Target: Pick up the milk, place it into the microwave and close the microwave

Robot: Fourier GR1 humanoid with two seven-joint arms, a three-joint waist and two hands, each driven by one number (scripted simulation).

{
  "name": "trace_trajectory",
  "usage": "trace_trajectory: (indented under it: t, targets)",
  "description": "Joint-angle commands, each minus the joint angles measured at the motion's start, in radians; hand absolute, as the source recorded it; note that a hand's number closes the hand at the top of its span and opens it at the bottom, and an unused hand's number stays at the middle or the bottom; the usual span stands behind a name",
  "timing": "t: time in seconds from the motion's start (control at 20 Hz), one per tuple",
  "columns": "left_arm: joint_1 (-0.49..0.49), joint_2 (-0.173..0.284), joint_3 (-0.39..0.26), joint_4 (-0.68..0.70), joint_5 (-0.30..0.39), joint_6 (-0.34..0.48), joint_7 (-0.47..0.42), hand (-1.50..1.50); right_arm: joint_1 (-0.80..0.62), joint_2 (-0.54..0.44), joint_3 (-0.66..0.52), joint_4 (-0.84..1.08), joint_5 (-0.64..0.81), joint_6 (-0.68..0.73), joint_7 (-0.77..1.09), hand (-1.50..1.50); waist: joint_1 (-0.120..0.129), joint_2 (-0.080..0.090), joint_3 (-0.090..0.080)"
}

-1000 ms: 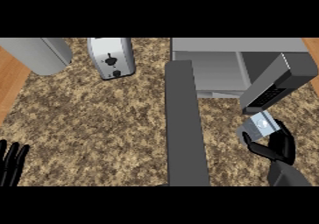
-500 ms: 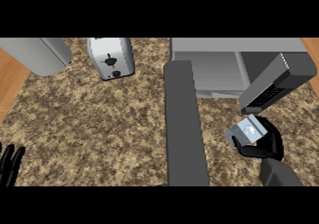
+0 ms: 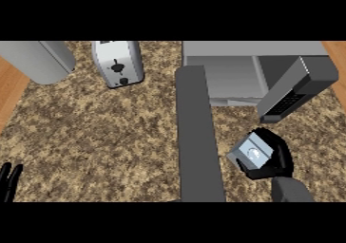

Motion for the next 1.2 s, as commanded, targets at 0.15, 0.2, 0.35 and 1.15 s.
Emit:
trace_trajectory:
  t: [0.15, 0.2, 0.35, 1.15]
  targets:
    - [0.065, 0.02, 0.061, -0.01, 0.083, -0.067, -0.01, -1.5, 0.287, 0.08, 0.134, -0.49, 0.0, -0.044, 0.194, 1.5, -0.005, -0.002, -0.001]
    - [0.054, 0.001, 0.032, -0.059, 0.054, -0.04, 0.026, -1.5, 0.281, 0.098, 0.169, -0.528, -0.026, -0.076, 0.255, 1.5, -0.001, 0.0, 0.0]
    - [0.023, 0.0, 0.035, 0.013, 0.039, -0.061, -0.022, -1.5, 0.332, 0.1, 0.235, -0.739, -0.078, -0.141, 0.422, 1.5, -0.002, 0.0, 0.0]
    - [0.007, 0.028, 0.18, 0.013, 0.134, -0.115, 0.046, -1.5, 0.079, 0.1, 0.357, -0.702, -0.004, -0.54, 0.547, 1.5, 0.014, 0.006, 0.001]
